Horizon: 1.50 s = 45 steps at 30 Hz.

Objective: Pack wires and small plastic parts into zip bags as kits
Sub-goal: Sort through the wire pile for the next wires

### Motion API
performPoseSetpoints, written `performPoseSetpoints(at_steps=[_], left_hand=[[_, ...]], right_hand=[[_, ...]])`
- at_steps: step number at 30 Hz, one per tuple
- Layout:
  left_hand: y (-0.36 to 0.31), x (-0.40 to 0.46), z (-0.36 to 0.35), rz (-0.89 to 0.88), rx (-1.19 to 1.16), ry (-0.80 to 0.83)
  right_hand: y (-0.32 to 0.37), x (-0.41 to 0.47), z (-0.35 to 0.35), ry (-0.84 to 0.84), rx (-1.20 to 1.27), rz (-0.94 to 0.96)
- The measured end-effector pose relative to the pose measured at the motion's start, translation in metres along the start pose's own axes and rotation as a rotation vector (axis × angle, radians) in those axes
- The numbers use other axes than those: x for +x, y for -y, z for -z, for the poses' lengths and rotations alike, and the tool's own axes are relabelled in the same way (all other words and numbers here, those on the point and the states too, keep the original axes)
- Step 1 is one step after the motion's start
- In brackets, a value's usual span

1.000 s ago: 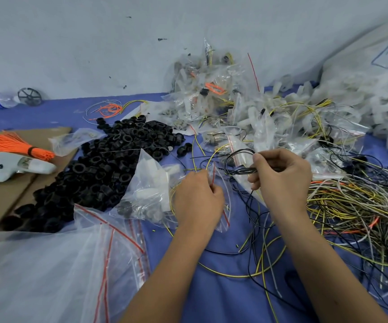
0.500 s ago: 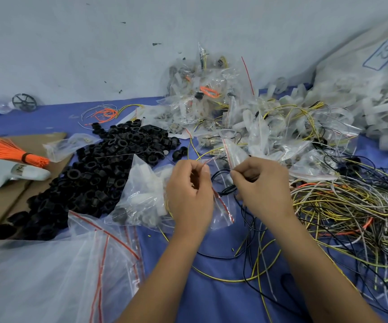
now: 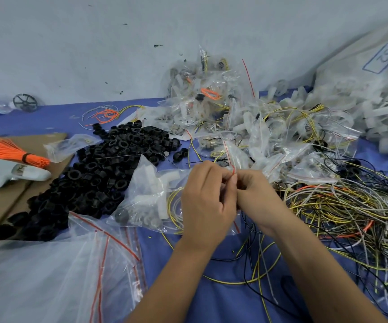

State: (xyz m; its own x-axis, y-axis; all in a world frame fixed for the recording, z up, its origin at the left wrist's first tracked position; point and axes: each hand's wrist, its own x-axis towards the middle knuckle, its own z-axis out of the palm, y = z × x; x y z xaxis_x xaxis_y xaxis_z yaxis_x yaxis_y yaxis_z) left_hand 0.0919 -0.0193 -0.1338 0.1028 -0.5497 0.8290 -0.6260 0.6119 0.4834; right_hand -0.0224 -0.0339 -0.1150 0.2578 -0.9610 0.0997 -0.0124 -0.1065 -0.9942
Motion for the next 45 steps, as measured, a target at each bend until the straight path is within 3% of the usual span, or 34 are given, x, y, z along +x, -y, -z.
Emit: performPoseSetpoints(at_steps=[8, 10, 13, 15, 17, 19, 22, 24, 27, 31, 34, 37, 40, 42, 45], left_hand=[[0.0, 0.001, 0.003, 0.014, -0.039, 0.015], [0.002, 0.007, 0.009, 0.091, -0.08, -0.02], [0.012, 0.022, 0.023, 0.304, -0.126, -0.115], [0.018, 0.03, 0.029, 0.434, -0.157, -0.09], [0.025, 0.035, 0.03, 0.529, -0.145, -0.006], [0.033, 0.041, 0.028, 0.608, -0.04, 0.161], [0.041, 0.057, 0.021, 0.645, 0.196, 0.478], [0.041, 0.069, 0.016, 0.589, 0.322, 0.621], [0.042, 0.084, 0.005, 0.485, 0.467, 0.801], [0.049, 0.094, -0.008, 0.433, 0.503, 0.994], [0.058, 0.095, -0.015, 0.427, 0.503, 0.912], [0.069, 0.092, -0.013, 0.543, 0.449, 0.571], [0.072, 0.094, -0.01, 0.364, 0.367, 0.361], [0.069, 0.099, -0.01, 0.29, 0.15, 0.525], [0.062, 0.103, -0.013, 0.318, 0.096, 0.986]], right_hand=[[-0.003, -0.002, -0.004, 0.161, -0.007, 0.036], [-0.008, 0.002, -0.005, 0.098, -0.181, 0.116], [-0.016, 0.007, -0.006, -0.125, -0.462, 0.166], [-0.021, 0.008, -0.004, -0.251, -0.598, 0.228], [-0.025, 0.011, -0.002, -0.202, -0.739, 0.21], [-0.025, 0.014, -0.005, -0.023, -0.872, 0.132], [-0.02, 0.012, -0.011, 0.095, -0.864, 0.287], [-0.017, 0.008, -0.009, -0.037, -0.81, 0.374], [-0.016, 0.009, -0.001, -0.295, -0.811, 0.26], [-0.011, 0.009, 0.002, -0.485, -0.72, 0.211], [-0.009, 0.008, 0.002, -0.443, -0.64, 0.137], [-0.011, 0.006, -0.001, -0.34, -0.59, 0.035], [-0.012, 0.007, 0.001, -0.354, -0.556, 0.108], [-0.009, 0.008, 0.002, -0.384, -0.466, 0.164], [-0.009, 0.007, 0.003, -0.371, -0.402, 0.2]])
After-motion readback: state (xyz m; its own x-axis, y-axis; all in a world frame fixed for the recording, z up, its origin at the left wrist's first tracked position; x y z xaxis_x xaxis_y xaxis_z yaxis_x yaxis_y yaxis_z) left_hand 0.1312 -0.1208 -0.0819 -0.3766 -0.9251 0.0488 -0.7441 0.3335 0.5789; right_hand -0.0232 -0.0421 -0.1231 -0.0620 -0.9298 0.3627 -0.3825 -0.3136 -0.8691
